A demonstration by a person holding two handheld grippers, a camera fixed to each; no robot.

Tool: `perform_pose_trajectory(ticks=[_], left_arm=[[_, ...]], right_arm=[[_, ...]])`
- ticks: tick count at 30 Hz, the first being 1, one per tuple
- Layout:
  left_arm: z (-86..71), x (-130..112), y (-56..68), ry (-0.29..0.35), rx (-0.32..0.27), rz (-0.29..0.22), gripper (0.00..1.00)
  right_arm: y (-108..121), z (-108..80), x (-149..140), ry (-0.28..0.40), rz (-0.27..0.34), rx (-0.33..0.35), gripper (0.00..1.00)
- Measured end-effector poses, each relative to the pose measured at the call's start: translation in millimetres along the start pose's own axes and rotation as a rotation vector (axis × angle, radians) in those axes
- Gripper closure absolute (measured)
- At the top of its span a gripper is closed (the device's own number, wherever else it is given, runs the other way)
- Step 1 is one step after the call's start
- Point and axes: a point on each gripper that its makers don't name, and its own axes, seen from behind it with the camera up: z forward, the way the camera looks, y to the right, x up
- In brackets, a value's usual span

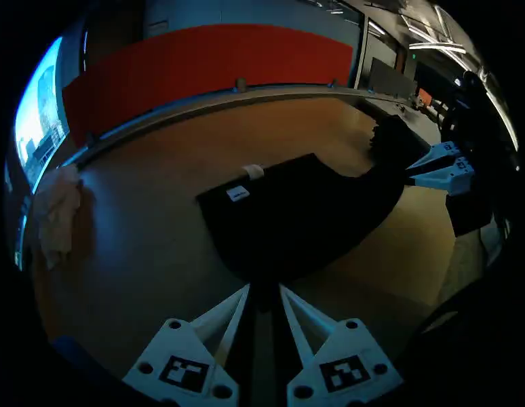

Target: Fold towel

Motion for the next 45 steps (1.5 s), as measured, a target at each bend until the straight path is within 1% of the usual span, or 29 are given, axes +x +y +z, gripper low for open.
perform_pose_trajectory(ticks=[8,11,17,29,34,38,45], left_arm=[[-10.9,5,3.1,0.000,-0.006,-0.016,0.86],[-13.7,5,2.7,-0.002,0.002,-0.011,0.86],[-19.5,7,6.9,-0.004,-0.002,-0.001,0.86],[-28.6,5,13.8,-0.013,-0.012,-0.021,0.86],[-24.3,5,14.0,-0.020,-0.018,-0.029,0.86],[-16.6,7,12.6,-0.023,-0.025,-0.036,0.86],[3.8,16,1.1,-0.025,-0.026,-0.049,0.86]], right_arm=[[-4,-10.2,10,0.014,-0.004,0.005,0.88],[-6,-13.8,13,0.017,-0.009,0.007,0.89],[-11,-21.2,18,0.020,-0.025,0.010,0.89],[-11,-26.4,13,0.008,-0.017,0.012,0.89],[-8,-22.7,12,0.002,-0.013,0.010,0.89],[-4,-16.6,12,-0.003,-0.017,0.009,0.89],[12,3.3,11,-0.017,-0.013,0.010,0.88]])
